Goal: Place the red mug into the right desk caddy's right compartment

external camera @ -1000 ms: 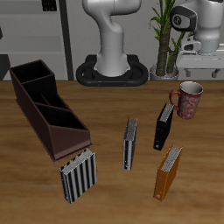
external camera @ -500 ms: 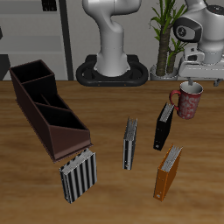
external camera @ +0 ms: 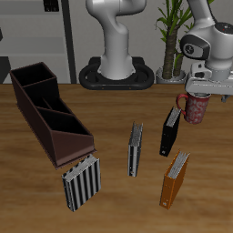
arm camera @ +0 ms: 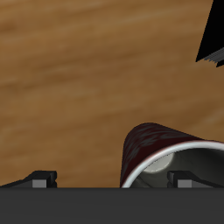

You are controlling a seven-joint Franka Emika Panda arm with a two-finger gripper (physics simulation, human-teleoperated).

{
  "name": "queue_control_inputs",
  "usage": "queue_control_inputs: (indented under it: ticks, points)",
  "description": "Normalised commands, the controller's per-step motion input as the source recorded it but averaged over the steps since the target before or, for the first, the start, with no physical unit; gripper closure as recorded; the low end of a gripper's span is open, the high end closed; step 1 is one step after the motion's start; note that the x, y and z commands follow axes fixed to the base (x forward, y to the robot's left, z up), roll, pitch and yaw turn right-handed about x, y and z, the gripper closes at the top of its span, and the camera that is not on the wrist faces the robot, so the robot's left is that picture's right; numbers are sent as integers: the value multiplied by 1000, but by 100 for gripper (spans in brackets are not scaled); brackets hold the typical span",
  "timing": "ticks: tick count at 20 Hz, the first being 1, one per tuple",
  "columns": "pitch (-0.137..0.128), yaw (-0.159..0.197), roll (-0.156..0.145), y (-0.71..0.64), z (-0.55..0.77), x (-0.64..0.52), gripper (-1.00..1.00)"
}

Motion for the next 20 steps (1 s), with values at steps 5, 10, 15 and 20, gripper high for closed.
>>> queue_control_inputs:
  ticks: [5, 10, 15, 20]
  points:
    - [47, -32, 45, 97, -351, -98, 100]
    - [20, -28, 12, -45, -30, 20, 100]
    - [-4, -10, 13, -153, 112, -53, 100]
    - [-56, 46, -3, -175, 200, -56, 100]
